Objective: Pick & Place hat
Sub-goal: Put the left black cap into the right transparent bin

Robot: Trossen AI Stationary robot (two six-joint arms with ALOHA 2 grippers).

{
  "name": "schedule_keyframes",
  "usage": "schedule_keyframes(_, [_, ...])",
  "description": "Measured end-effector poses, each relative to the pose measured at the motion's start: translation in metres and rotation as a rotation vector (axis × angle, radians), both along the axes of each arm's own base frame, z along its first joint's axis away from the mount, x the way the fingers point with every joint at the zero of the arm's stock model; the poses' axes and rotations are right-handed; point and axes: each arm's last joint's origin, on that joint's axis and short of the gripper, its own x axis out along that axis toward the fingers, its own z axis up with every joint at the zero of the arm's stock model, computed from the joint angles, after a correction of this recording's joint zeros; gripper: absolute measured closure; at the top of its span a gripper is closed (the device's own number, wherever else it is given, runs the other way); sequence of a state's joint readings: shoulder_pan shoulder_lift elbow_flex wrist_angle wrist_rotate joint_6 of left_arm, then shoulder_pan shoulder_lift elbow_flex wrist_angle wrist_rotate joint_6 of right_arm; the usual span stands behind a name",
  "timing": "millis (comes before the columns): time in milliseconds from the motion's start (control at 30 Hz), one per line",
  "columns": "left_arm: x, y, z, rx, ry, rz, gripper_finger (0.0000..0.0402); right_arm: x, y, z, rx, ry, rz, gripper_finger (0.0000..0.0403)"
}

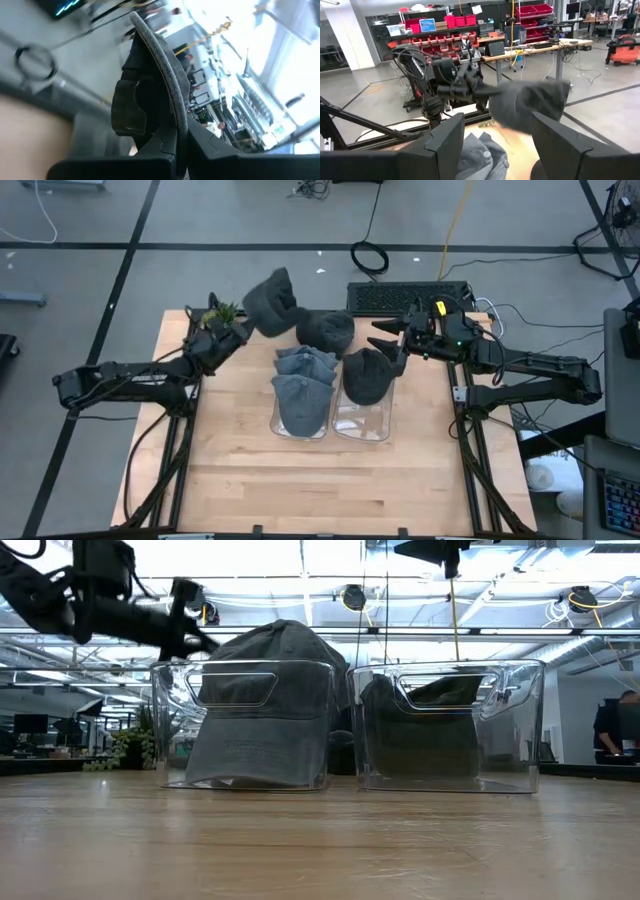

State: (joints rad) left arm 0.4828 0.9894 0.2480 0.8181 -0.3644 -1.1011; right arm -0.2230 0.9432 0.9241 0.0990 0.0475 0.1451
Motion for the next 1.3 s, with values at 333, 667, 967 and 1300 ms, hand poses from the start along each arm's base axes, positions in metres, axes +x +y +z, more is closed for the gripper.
schedule_keyframes(333, [-0.007, -0.006, 0.059, 0.332, 0.007, -0.015, 0.0392, 0.0, 0.0, 0.0, 0.099, -0.028, -0.001, 0.0186])
schedule_keyframes(667, [-0.004, -0.01, 0.12, 0.569, 0.02, -0.134, 0.0392, 0.003, -0.001, 0.018, 0.066, -0.053, -0.007, 0.0174])
schedule_keyframes(967, [0.0, -0.015, 0.18, 0.712, 0.21, -0.292, 0.0392, 0.015, -0.01, 0.065, 0.007, 0.107, -0.031, 0.0096])
schedule_keyframes(1300, [0.005, -0.019, 0.222, 0.863, 0.124, -0.453, 0.0392, 0.019, -0.034, 0.091, -0.033, -0.005, 0.009, 0.0073])
